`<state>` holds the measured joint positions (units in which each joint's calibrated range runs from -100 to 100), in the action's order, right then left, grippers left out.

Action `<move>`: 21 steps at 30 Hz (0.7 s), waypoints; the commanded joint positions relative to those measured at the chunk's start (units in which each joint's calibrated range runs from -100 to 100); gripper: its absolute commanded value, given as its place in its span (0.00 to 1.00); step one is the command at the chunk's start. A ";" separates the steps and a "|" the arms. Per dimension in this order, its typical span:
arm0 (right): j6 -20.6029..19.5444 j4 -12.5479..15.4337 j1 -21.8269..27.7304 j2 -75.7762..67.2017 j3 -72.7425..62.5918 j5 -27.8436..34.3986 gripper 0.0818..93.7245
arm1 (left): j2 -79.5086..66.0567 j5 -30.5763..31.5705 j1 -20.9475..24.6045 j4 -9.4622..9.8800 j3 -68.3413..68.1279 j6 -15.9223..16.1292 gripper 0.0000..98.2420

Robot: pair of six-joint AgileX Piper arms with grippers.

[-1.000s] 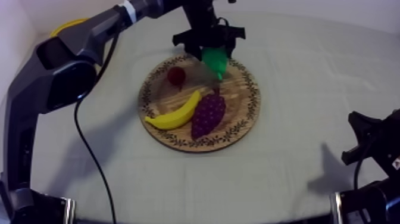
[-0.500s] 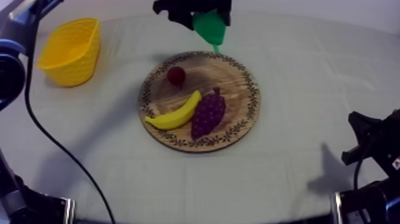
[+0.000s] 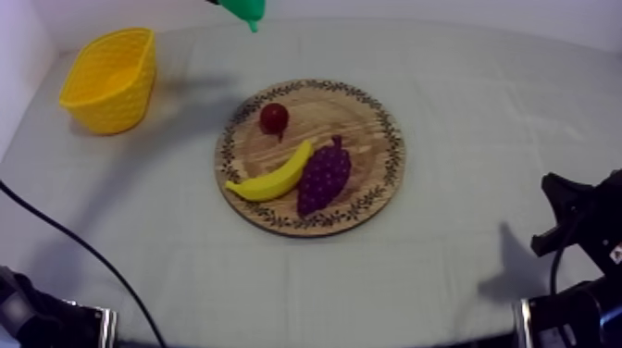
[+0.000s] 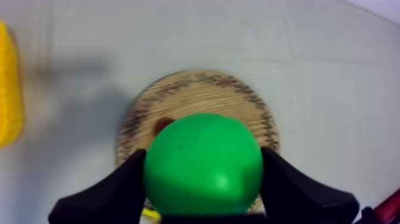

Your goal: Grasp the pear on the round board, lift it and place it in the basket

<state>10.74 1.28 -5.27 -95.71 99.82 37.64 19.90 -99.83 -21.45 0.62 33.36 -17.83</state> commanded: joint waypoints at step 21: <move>-0.02 0.01 -0.01 -0.04 -0.05 0.02 0.00 | -8.35 -0.01 21.74 2.15 -11.71 4.01 0.64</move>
<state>10.71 1.28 -5.27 -95.71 99.82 37.64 11.44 -99.83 -0.76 2.66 21.75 -13.89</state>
